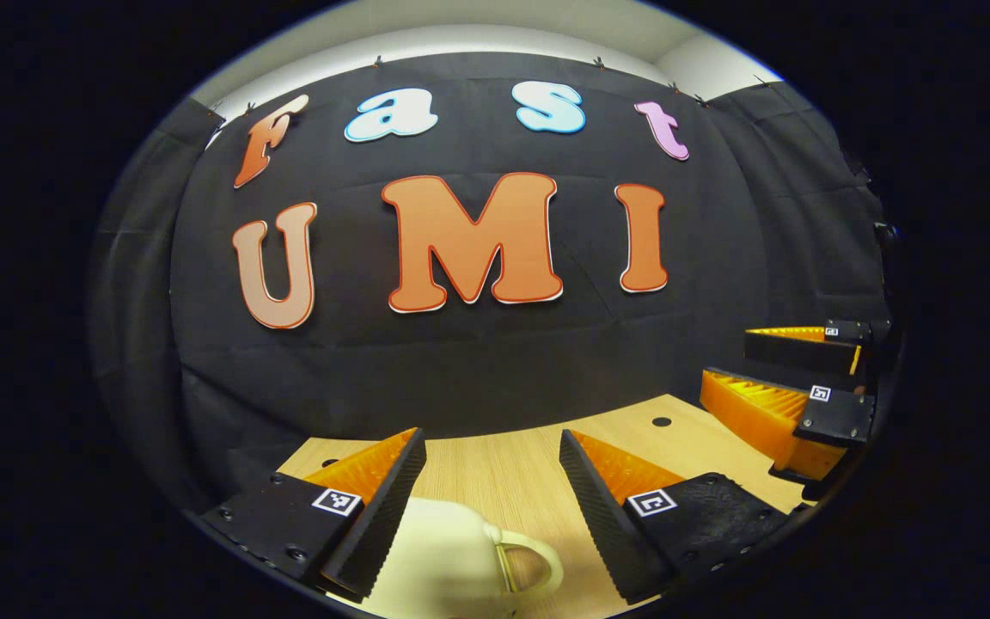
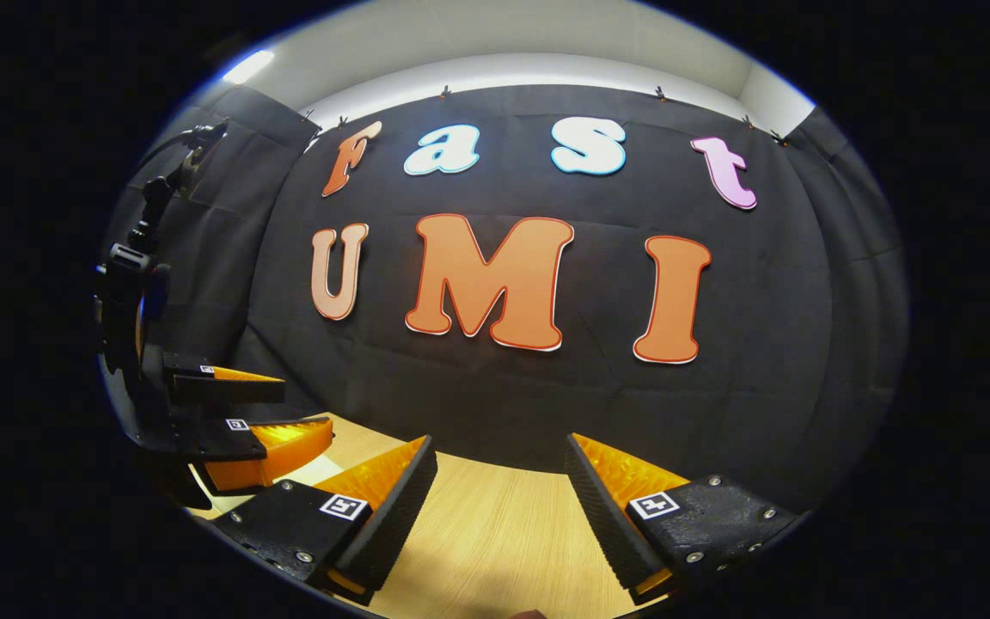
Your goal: First open the suitcase, pack the skin care products into it, and then close the suitcase.
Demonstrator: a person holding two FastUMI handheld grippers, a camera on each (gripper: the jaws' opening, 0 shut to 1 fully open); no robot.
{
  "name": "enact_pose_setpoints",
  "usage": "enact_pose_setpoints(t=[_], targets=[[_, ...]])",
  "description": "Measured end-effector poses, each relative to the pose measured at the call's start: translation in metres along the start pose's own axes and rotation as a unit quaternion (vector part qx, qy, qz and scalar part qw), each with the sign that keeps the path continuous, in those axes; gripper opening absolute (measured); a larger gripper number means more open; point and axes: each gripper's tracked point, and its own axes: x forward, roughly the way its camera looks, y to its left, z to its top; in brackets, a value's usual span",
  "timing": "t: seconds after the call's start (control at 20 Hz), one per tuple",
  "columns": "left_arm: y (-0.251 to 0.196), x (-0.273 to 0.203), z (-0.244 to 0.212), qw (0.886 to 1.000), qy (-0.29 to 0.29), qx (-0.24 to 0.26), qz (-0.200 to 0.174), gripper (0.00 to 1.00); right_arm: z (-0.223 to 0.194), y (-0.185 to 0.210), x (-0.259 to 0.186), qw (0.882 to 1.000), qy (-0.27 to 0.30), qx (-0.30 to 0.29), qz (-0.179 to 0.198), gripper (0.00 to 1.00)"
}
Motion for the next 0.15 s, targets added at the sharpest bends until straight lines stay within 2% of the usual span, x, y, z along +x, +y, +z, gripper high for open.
enact_pose_setpoints(t=[0.15], targets=[[0.016, 0.0, -0.001, 1.0, -0.001, 0.001, -0.002, 0.96, 0.003, 0.007, 0.003, 1.0, 0.001, -0.003, -0.011, 0.95]])
